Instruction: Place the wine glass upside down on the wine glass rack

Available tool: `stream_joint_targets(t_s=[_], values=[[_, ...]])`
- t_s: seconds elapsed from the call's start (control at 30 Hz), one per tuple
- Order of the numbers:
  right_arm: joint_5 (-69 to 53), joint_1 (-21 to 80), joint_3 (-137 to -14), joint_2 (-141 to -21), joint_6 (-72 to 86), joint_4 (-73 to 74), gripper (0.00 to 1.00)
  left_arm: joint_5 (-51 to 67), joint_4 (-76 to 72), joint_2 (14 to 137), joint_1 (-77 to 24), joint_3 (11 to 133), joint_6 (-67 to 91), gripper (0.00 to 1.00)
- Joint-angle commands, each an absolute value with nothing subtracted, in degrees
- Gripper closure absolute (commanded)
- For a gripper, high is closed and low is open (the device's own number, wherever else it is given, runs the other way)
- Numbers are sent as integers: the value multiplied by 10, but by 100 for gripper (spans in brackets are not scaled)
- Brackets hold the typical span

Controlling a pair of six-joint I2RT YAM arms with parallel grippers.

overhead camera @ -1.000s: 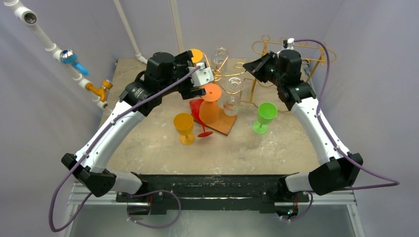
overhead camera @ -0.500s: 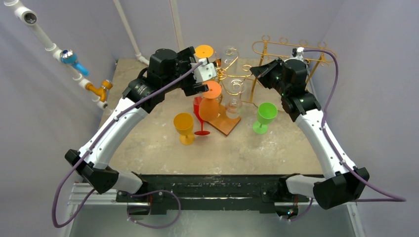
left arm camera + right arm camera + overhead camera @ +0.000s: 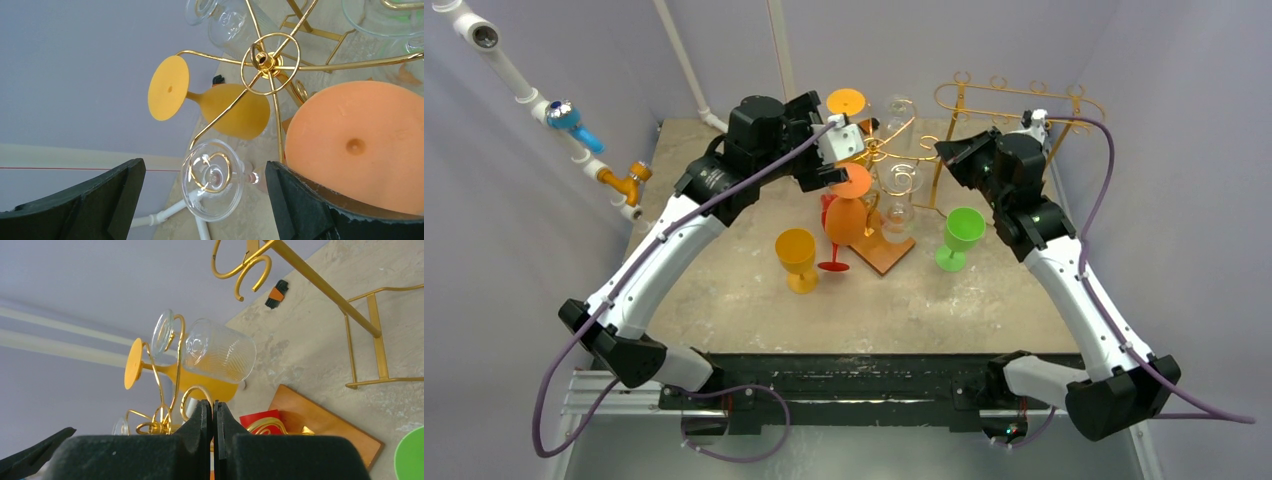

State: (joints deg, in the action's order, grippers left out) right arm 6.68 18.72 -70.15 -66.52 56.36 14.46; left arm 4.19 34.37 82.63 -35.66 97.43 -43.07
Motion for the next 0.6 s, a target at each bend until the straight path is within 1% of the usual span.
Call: stream_joint_targets(t_s=[0.0, 0.33, 0.37, 0.4, 0.43, 0.5, 0.57], values=[[87, 196, -694, -646, 561, 147, 100, 2, 346, 790, -357, 991, -422, 1], [126, 216, -681, -648, 581, 168, 99, 2, 390, 751, -358, 1012, -410, 0], [130, 218, -679, -647, 582, 168, 93, 2, 399, 747, -358, 1014, -408, 0], [131, 218, -679, -646, 582, 169, 84, 2, 406, 743, -358, 1015, -407, 0], [132, 218, -680, -645, 581, 170, 80, 4, 412, 738, -358, 1014, -405, 0], [133, 218, -686, -644, 575, 172, 74, 4, 417, 725, -358, 1011, -399, 0], [134, 218, -697, -642, 566, 179, 64, 3, 425, 715, -357, 1007, -391, 0]])
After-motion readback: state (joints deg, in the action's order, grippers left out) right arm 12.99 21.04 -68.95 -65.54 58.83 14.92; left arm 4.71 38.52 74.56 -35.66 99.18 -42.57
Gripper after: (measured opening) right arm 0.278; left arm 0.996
